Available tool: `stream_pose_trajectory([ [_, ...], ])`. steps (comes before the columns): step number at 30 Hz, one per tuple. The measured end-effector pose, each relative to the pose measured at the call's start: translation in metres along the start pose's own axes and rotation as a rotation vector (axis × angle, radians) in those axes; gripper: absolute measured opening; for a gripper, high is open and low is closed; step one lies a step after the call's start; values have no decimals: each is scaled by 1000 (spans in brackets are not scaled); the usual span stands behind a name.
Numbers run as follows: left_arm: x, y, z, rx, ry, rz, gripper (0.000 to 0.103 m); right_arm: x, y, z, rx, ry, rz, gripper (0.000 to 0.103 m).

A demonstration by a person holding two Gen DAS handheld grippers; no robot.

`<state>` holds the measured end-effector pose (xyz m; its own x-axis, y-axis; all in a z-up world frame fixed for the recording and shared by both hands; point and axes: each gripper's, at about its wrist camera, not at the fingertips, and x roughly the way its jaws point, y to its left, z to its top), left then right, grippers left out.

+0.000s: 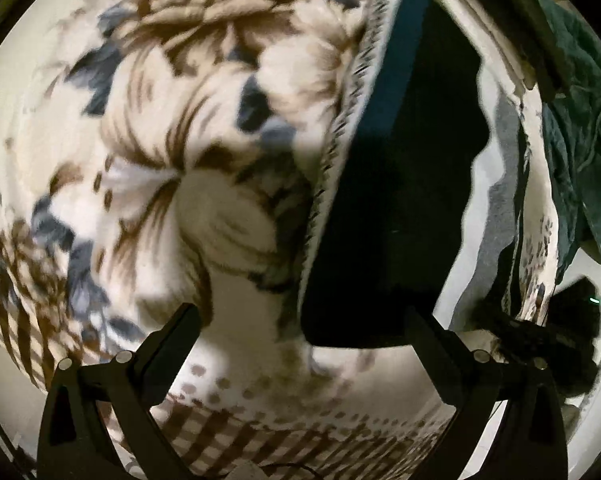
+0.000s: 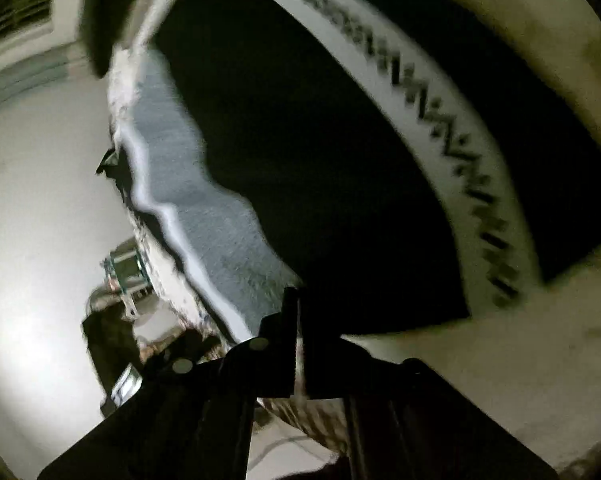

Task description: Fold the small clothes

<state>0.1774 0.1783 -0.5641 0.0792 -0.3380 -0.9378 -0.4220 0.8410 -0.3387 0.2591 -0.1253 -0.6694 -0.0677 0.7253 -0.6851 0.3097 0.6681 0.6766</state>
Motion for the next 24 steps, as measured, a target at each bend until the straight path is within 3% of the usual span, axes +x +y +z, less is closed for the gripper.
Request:
stream_pose_trajectory([
  [2,0,-8,9,19,-25,10,103,-31,19,3,-66,-65,-32,28],
  [3,0,-12,14,26,-37,15,103,-46,29,13,-80,-115,-55,52],
  [4,1,-15,18,29,-47,18,103,-64,38,24,-100,-184,-90,70],
  [7,2,-27,37,23,-82,8,103,-87,60,80,-171,-332,-181,73],
  [9,3,-35,52,31,-115,12,103,-81,67,129,-196,-347,-220,73],
  [11,2,-44,65,46,-145,30,103,-63,62,165,-213,-306,-273,73],
  [12,2,-49,71,51,-158,32,103,-52,59,177,-210,-263,-278,62],
  [13,2,-52,76,52,-166,34,103,-43,61,188,-216,-224,-256,8],
  [15,4,-59,89,45,-181,30,103,-39,64,190,-232,-215,-260,4],
  [19,10,-58,107,15,-186,8,103,-54,69,201,-242,-360,-343,3],
  [24,27,-45,124,12,-127,-2,103,-28,56,216,-241,-227,-378,5],
])
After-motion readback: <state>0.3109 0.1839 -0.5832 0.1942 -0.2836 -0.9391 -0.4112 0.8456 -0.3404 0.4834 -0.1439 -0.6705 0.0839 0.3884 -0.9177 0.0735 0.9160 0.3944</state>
